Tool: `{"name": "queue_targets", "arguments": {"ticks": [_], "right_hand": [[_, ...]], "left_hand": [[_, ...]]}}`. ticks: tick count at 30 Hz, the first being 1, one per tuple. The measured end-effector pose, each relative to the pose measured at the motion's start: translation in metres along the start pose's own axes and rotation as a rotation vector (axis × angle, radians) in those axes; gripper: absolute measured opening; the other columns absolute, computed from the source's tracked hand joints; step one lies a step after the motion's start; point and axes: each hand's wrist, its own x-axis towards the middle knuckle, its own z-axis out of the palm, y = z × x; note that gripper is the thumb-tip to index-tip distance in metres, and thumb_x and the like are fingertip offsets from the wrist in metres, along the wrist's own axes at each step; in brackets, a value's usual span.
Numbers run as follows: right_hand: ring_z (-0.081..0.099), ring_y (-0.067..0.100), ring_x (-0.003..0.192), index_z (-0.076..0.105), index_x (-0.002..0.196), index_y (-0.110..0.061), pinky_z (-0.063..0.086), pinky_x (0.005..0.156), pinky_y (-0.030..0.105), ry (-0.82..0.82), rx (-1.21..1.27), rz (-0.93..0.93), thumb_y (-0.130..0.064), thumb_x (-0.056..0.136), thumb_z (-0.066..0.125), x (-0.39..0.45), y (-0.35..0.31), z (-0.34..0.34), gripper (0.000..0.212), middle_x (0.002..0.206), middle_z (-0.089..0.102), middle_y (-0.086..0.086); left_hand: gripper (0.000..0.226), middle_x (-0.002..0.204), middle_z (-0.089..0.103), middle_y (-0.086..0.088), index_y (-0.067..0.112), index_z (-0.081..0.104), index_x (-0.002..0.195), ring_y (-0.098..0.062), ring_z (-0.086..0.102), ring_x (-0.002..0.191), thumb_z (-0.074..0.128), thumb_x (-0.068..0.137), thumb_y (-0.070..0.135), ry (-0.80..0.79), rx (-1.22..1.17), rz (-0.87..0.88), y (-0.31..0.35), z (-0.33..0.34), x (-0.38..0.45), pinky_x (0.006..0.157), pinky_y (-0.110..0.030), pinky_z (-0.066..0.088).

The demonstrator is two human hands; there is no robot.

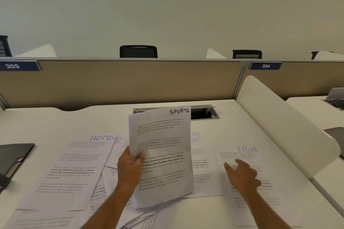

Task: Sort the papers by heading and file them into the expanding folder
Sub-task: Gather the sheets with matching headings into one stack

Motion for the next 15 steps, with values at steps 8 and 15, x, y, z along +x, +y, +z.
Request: {"name": "queue_targets", "arguments": {"ticks": [8, 15], "right_hand": [[0.043, 0.040, 0.123, 0.047, 0.138, -0.020, 0.040, 0.101, 0.050, 0.039, -0.108, 0.268, -0.060, 0.065, 0.078, 0.041, 0.074, -0.048, 0.089, 0.134, 0.043, 0.017], [0.048, 0.043, 0.123, 0.051, 0.129, -0.002, 0.036, 0.103, 0.053, -0.016, 0.051, 0.370, -0.045, 0.057, 0.093, 0.047, 0.071, -0.057, 0.094, 0.129, 0.053, 0.023]], "left_hand": [[0.023, 0.094, 0.072, 0.005, 0.037, 0.059, 0.101, -0.016, 0.073, 0.074, 0.069, 0.093, 0.018, -0.003, 0.013, -0.014, -0.003, -0.004, 0.002, 0.049, -0.020, 0.056], [0.022, 0.097, 0.073, 0.004, 0.032, 0.061, 0.109, -0.018, 0.074, 0.076, 0.068, 0.094, 0.018, -0.010, 0.023, -0.022, -0.002, -0.002, 0.004, 0.053, -0.024, 0.059]]}}
